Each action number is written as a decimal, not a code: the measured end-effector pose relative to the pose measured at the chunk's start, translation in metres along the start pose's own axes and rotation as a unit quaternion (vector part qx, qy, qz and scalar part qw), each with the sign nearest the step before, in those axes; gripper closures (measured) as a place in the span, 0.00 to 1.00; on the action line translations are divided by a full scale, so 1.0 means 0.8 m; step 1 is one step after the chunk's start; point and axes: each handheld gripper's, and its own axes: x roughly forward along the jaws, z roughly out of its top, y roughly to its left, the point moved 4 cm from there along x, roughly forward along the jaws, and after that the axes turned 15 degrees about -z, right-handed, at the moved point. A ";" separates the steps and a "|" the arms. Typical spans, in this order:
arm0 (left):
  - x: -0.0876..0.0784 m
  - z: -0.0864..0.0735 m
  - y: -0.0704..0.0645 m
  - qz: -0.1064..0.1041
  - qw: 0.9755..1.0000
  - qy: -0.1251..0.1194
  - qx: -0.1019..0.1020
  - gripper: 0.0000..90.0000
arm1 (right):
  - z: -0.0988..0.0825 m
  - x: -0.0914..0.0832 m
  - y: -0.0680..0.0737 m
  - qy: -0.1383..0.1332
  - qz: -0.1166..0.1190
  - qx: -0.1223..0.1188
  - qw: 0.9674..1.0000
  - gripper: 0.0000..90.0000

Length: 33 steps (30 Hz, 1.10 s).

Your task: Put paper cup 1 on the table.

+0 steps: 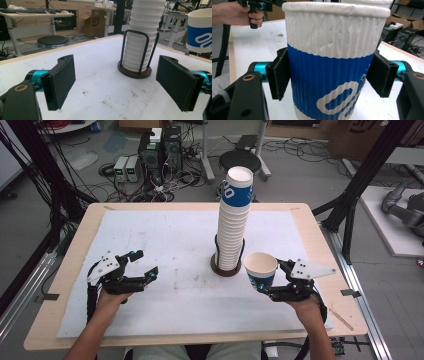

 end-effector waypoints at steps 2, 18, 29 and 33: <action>0.001 0.000 0.000 -0.003 1.000 0.001 0.001 0.18 | 0.001 -0.003 -0.003 -0.005 -0.006 0.000 1.000 0.31; 0.010 -0.003 -0.002 -0.003 1.000 0.010 0.002 0.18 | -0.010 -0.017 -0.046 -0.036 -0.072 0.043 0.996 0.31; 0.010 -0.004 -0.001 -0.003 1.000 0.009 -0.001 0.18 | -0.034 0.021 -0.098 -0.001 -0.149 0.070 0.986 0.31; 0.011 -0.006 -0.001 -0.002 1.000 0.010 -0.001 0.18 | -0.045 0.040 -0.116 0.010 -0.176 0.092 0.980 0.31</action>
